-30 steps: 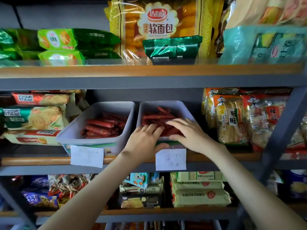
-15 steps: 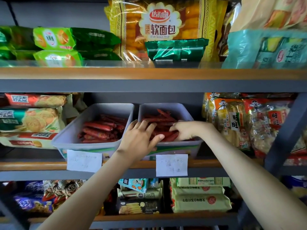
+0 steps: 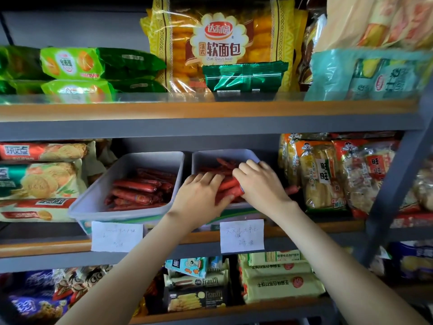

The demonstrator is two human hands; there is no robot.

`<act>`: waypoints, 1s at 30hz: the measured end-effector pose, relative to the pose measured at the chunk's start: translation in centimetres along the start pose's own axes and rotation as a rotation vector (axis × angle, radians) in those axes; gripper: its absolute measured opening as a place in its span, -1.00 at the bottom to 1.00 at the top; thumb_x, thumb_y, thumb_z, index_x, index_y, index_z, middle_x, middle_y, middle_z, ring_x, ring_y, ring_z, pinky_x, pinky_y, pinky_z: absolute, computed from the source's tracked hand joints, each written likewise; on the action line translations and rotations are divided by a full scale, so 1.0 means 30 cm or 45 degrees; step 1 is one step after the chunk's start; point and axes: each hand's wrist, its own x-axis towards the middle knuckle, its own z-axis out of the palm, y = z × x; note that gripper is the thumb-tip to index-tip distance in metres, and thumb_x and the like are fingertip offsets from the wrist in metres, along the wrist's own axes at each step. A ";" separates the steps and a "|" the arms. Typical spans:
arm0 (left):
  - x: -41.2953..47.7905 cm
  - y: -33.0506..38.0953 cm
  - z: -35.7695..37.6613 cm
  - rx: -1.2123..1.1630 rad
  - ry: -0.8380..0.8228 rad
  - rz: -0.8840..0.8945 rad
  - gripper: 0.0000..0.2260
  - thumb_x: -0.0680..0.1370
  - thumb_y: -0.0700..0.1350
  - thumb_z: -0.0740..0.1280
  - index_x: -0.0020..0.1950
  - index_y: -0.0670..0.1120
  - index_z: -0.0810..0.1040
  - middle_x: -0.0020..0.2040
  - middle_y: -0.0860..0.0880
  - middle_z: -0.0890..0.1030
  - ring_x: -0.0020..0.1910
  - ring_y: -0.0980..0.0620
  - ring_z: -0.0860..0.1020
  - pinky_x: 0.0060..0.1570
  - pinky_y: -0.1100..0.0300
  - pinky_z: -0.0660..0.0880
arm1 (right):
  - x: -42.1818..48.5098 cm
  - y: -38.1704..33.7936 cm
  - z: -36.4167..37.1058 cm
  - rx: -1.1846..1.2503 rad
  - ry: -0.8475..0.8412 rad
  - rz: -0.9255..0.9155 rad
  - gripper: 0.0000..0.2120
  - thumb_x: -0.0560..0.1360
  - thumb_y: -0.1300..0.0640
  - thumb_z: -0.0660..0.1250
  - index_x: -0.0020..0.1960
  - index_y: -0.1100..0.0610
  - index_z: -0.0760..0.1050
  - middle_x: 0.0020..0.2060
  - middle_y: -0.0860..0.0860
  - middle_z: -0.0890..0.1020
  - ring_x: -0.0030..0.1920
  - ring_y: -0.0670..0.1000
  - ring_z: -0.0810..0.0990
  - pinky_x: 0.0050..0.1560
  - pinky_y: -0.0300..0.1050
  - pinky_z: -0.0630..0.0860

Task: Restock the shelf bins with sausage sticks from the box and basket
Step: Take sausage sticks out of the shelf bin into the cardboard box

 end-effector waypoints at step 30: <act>-1.241 -0.250 -0.054 -0.016 -0.228 -0.445 -0.78 0.54 0.01 0.15 0.05 -0.09 0.45 -0.21 -0.02 0.57 -0.31 0.00 0.57 -0.46 0.15 0.47 | -0.270 -1.049 0.074 0.757 -0.049 -0.561 -0.91 0.39 0.23 0.35 -0.12 0.14 0.49 -0.24 0.04 0.49 -0.17 0.11 0.47 -0.04 -0.06 0.34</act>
